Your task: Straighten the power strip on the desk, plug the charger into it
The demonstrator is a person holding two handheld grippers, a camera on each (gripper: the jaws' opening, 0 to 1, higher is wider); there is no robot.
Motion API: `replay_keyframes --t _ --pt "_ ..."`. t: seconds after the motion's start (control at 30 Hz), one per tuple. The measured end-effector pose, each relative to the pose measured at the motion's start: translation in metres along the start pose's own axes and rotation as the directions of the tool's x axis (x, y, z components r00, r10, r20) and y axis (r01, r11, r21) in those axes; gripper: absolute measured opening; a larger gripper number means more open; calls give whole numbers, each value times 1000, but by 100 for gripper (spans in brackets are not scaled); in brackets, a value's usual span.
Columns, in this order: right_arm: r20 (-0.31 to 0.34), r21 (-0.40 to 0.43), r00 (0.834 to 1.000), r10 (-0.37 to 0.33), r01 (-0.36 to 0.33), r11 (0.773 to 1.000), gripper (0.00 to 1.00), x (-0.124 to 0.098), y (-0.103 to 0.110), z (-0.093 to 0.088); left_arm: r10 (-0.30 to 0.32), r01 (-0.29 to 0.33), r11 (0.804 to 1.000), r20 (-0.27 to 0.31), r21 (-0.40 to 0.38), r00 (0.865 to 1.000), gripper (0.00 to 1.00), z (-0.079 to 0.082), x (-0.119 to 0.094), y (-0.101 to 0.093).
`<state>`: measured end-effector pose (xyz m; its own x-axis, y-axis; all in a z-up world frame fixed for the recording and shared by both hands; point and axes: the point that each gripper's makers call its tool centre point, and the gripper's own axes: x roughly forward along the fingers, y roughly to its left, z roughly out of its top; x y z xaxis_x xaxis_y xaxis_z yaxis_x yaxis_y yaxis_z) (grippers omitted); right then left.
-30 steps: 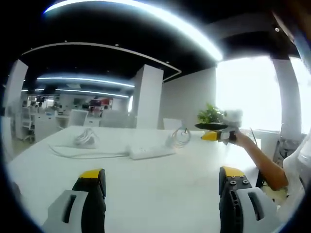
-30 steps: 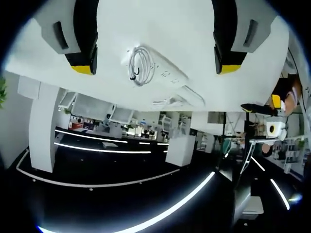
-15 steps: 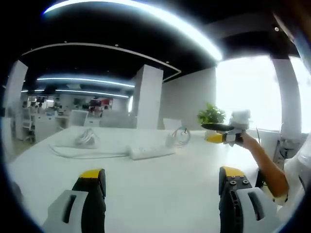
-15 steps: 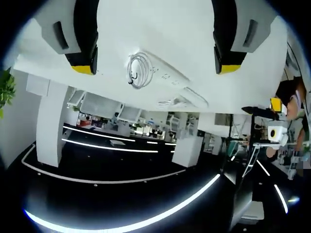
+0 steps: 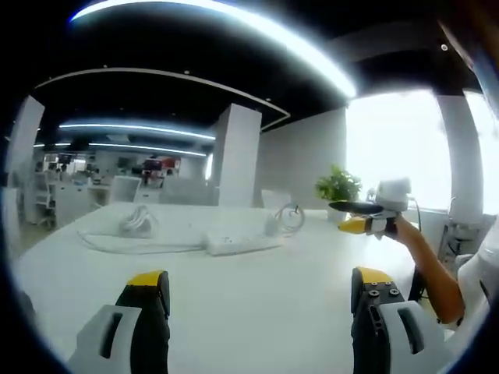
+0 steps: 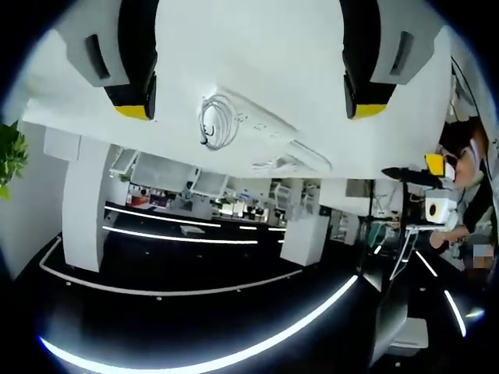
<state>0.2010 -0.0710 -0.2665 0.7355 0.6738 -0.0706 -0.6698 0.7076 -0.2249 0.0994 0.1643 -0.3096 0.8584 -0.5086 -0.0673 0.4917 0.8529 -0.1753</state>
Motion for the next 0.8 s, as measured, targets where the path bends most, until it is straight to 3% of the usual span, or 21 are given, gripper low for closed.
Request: replay_keyframes --t 0.8 --pt "-5 92 993 -118 118 989 100 -36 -2 -15 19 -19 1000 11 5 1000 99 4 -3 7"
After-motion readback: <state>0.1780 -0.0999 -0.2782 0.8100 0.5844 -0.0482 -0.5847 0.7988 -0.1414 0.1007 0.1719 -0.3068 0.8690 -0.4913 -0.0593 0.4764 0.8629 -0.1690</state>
